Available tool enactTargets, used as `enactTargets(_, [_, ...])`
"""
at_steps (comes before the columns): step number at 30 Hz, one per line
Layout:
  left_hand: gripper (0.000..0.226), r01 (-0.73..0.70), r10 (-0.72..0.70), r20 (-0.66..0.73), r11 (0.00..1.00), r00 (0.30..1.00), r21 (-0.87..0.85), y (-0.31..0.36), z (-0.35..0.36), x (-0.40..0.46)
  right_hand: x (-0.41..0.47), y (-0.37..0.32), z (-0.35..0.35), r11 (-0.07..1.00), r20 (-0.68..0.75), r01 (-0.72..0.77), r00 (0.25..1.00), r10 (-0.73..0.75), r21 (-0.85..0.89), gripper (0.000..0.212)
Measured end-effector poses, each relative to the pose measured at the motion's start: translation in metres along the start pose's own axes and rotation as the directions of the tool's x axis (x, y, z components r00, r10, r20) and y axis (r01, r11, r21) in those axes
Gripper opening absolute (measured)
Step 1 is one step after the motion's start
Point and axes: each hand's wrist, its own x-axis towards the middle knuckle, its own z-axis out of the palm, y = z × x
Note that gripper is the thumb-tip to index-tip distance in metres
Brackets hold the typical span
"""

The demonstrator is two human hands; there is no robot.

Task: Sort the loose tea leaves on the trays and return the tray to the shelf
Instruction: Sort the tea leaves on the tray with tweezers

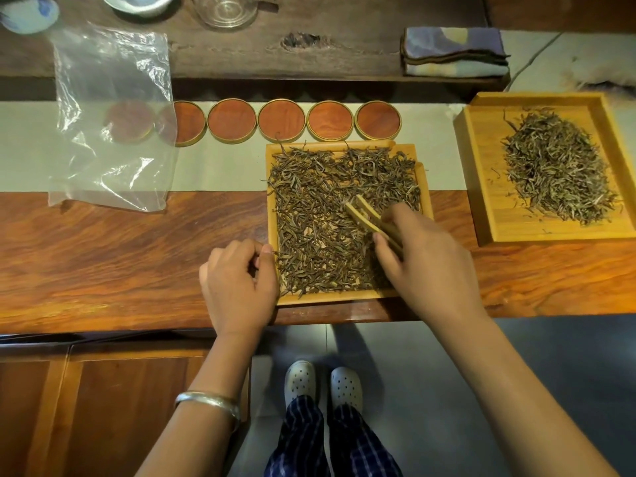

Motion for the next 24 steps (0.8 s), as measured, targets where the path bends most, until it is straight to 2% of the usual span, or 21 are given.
enactTargets(4, [0.025, -0.003, 0.003, -0.003, 1.000, 1.000, -0.004, -0.002, 0.000, 0.000, 0.006, -0.009, 0.006, 0.999, 0.061, 0.036, 0.998, -0.034, -0.036, 0.020])
enactTargets(8, [0.027, 0.003, -0.003, -0.004, 1.000, 1.000, 0.010, -0.004, 0.001, -0.001, 0.003, -0.003, 0.000, 0.999, 0.037, -0.006, 0.999, 0.008, -0.053, 0.020])
enactTargets(15, [0.028, 0.003, -0.003, 0.014, 1.000, 1.000, 0.004, -0.001, -0.003, 0.000, 0.036, -0.051, 0.006, 0.994, -0.013, 0.090, 0.996, -0.089, 0.067, 0.016])
enactTargets(21, [0.027, -0.005, 0.005, 0.016, 1.000, 1.000, -0.005, -0.003, -0.001, -0.001, 0.058, -0.073, 0.026, 0.988, 0.015, 0.152, 0.988, -0.151, -0.015, 0.019])
enactTargets(24, [0.028, -0.008, 0.008, 0.012, 1.000, 1.000, 0.010, -0.003, 0.000, 0.000, 0.046, -0.063, 0.024, 0.991, 0.022, 0.136, 0.991, -0.135, -0.012, 0.016])
